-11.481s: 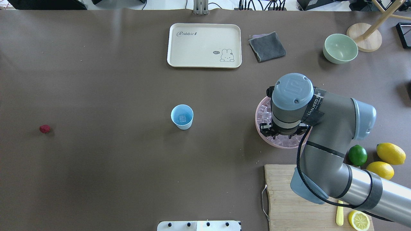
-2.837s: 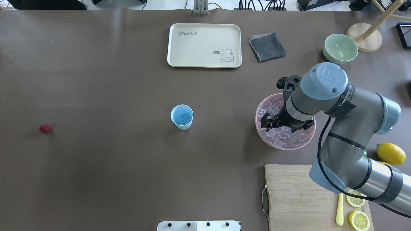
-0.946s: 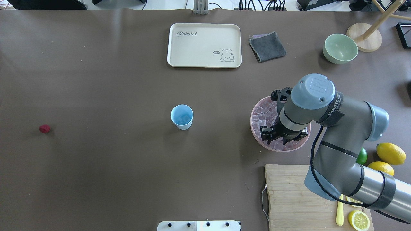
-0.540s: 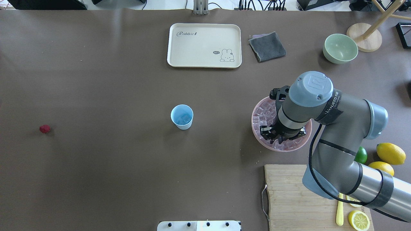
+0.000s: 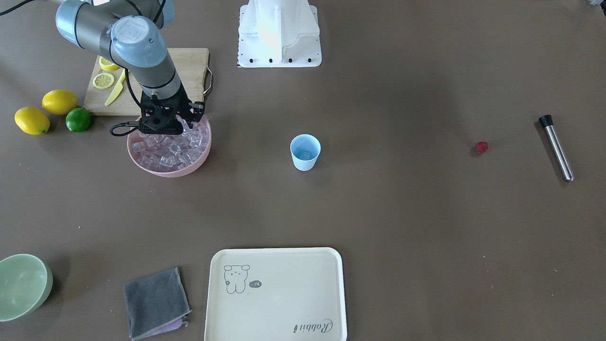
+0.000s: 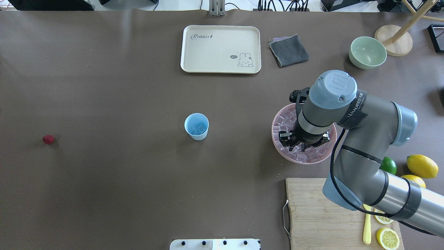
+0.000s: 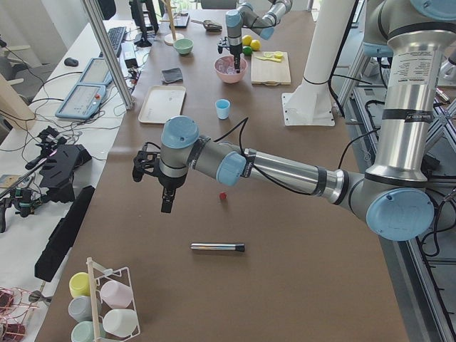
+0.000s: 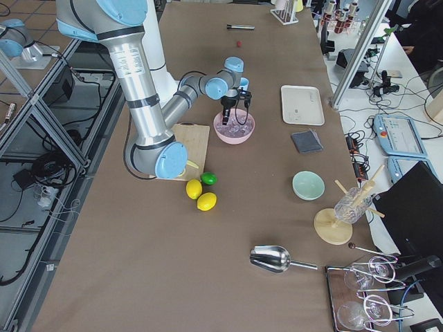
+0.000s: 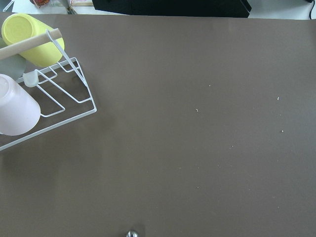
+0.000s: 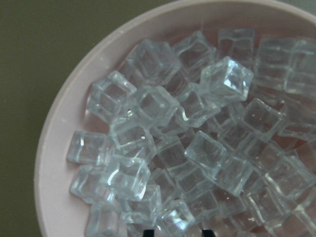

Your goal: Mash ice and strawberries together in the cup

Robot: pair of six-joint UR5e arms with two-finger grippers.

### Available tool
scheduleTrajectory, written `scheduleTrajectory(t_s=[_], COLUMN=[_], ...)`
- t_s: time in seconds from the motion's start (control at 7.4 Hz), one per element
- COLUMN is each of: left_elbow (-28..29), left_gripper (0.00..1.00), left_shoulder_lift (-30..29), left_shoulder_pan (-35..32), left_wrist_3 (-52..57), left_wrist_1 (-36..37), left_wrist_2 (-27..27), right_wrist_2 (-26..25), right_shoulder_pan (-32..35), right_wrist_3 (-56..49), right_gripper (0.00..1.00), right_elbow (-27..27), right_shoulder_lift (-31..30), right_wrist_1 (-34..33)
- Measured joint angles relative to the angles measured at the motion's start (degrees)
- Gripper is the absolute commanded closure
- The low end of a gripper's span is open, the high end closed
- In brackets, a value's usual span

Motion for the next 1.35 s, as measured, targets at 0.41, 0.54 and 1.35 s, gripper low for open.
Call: scheduleTrajectory(t_s=[0.41,0.54,1.35], left_elbow=[0.0,0.0,-0.2], left_gripper=[0.01,0.01,0.01], left_shoulder_lift=[0.0,-0.1,-0.2], left_shoulder_pan=[0.0,0.0,0.1], left_wrist_3=[0.0,0.1,0.0], left_wrist_1=[0.0,0.0,0.0], left_wrist_2=[0.0,0.0,0.0], right_wrist_2=[0.0,0.0,-0.6], right_shoulder_pan=[0.6,0.5,-0.3], right_wrist_3=[-0.5,-0.5,-0.4], right_gripper=[0.47,0.47,0.47], right_elbow=[0.1,0.4,1.0], right_shoulder_lift=[0.0,-0.1,-1.5], right_wrist_1=[-0.3,-0.6,-0.8])
